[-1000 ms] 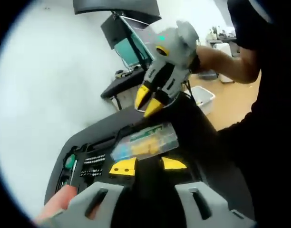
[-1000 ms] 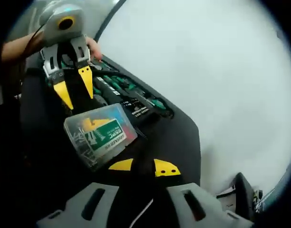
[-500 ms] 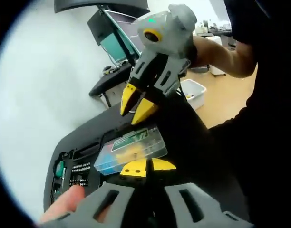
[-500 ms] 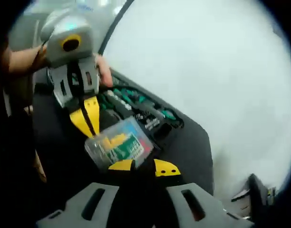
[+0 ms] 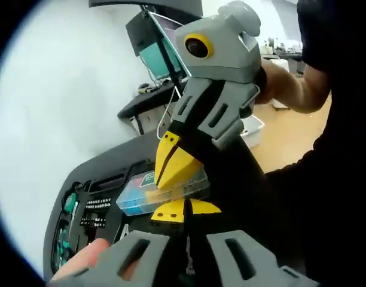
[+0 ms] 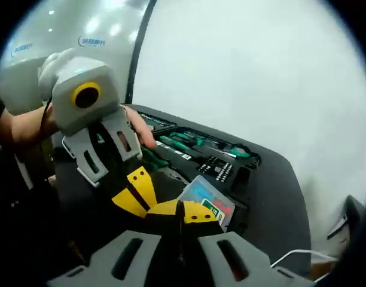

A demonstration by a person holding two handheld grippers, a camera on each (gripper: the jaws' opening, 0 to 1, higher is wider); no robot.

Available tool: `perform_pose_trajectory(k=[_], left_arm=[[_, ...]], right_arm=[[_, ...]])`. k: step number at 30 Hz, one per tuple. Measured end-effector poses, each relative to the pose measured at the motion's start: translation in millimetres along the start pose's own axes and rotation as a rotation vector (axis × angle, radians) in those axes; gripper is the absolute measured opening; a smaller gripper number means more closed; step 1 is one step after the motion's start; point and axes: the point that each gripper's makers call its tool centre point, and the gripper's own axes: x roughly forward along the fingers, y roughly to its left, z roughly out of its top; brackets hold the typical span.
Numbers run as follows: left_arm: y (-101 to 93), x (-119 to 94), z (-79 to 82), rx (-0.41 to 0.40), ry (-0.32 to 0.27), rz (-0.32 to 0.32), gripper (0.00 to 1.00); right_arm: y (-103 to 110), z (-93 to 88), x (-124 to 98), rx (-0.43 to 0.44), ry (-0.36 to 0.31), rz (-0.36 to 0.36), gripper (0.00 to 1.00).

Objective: Pick up the tools and put them into their designated positions in the toolbox.

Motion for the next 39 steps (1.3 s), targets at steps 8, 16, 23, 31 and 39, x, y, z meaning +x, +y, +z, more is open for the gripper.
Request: perform_pose_trajectory(k=[8,16,23,31,39], left_arm=[[54.8,-25.7,0.6,0.014,0.010,0.155,0.02],[89.7,-9.0,21.8,-0.363,-0.181,0.142,0.29],[89.7,29.6,-2.0,-0.455,0.018,0.089,0.29],[72.8,25.5,-11.5,-0.535,0.051,-0.001,0.20],[73.9,5.3,-21.1,-0.478,0.055,-0.010,0.11]], right_arm=[[-20.2,-26.6,-18.7,0.086,0.052,-0.020,0.00],[-5.6,-38.0,-47.0,0.483,0.110,0.060,0.31],[6.1,-41.0,-37.5,0.419,0.279,0.033,0.38],[5.7,-41.8,-14.3,0.491,0.297,0.096,0.45],[15.1,-28.1,-23.4,0.351,0.099,0.112,0.33]])
